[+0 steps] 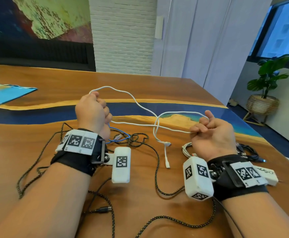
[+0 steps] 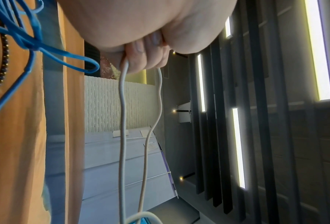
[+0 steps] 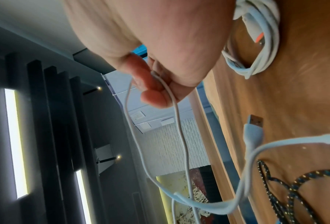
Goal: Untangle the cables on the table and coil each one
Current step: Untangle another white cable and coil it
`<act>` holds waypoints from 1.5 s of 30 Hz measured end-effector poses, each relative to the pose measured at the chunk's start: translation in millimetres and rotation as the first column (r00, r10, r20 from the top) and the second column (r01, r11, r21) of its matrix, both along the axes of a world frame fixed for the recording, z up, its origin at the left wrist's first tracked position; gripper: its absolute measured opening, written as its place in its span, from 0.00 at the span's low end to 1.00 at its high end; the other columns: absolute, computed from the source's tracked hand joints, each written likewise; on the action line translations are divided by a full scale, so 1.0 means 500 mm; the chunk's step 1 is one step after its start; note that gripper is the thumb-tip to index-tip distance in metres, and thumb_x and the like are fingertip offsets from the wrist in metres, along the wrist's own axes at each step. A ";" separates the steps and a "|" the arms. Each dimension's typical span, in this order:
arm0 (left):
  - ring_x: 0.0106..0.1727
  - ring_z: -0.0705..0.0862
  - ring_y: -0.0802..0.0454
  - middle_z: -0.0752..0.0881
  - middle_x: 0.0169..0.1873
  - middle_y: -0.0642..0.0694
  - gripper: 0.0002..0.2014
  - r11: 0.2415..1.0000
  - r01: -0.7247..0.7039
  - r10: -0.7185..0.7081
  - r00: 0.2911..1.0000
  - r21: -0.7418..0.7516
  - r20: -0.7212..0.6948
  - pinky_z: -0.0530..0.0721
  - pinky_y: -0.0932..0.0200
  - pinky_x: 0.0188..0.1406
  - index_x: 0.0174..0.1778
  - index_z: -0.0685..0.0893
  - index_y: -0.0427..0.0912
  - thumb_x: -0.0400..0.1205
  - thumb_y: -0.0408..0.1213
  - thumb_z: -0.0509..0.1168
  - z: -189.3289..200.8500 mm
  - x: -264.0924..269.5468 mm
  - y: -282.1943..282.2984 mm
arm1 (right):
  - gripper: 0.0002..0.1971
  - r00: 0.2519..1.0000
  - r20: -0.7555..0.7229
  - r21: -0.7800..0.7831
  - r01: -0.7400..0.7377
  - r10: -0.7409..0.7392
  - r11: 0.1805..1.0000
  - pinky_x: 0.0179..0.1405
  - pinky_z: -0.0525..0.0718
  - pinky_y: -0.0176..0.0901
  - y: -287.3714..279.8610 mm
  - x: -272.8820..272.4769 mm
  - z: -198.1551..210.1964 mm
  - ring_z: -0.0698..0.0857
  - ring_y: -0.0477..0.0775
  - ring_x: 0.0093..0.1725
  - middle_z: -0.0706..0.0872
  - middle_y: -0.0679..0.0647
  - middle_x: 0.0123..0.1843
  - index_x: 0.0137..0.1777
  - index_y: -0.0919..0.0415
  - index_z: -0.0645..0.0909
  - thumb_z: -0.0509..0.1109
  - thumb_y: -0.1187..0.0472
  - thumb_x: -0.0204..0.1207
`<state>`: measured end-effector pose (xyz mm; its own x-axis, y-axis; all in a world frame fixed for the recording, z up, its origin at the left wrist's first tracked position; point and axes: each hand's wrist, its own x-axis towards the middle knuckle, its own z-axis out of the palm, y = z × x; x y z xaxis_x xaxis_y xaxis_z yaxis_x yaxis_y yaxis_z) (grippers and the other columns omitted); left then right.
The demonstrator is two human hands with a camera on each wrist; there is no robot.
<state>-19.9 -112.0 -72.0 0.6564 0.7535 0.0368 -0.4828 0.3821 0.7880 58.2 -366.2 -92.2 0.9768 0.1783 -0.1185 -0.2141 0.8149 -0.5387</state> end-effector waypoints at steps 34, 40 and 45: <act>0.18 0.60 0.53 0.81 0.28 0.48 0.13 0.859 0.149 -0.036 0.972 0.490 -0.233 0.58 0.62 0.17 0.49 0.89 0.45 0.90 0.36 0.58 -0.021 0.015 0.008 | 0.20 0.963 0.114 -0.678 -0.104 0.243 0.728 0.16 0.71 0.39 0.014 -0.006 -0.005 0.71 0.48 0.21 0.89 0.62 0.51 0.64 0.65 0.84 0.52 0.72 0.83; 0.19 0.59 0.54 0.84 0.27 0.49 0.12 0.893 0.111 -0.036 0.984 0.435 -0.177 0.58 0.64 0.16 0.52 0.85 0.45 0.92 0.36 0.55 -0.012 0.009 -0.012 | 0.35 0.741 0.054 -0.676 -0.466 0.669 0.571 0.09 0.64 0.34 0.008 -0.037 0.006 0.61 0.45 0.11 0.90 0.72 0.58 0.67 0.63 0.87 0.52 0.35 0.85; 0.19 0.61 0.54 0.87 0.27 0.51 0.10 0.961 -0.036 0.082 0.984 0.274 -0.157 0.59 0.63 0.18 0.55 0.81 0.46 0.92 0.37 0.54 -0.008 0.005 0.026 | 0.15 0.677 0.144 -0.733 -0.417 0.722 0.538 0.12 0.54 0.33 0.009 -0.050 -0.001 0.59 0.42 0.13 0.76 0.56 0.25 0.58 0.62 0.90 0.71 0.58 0.75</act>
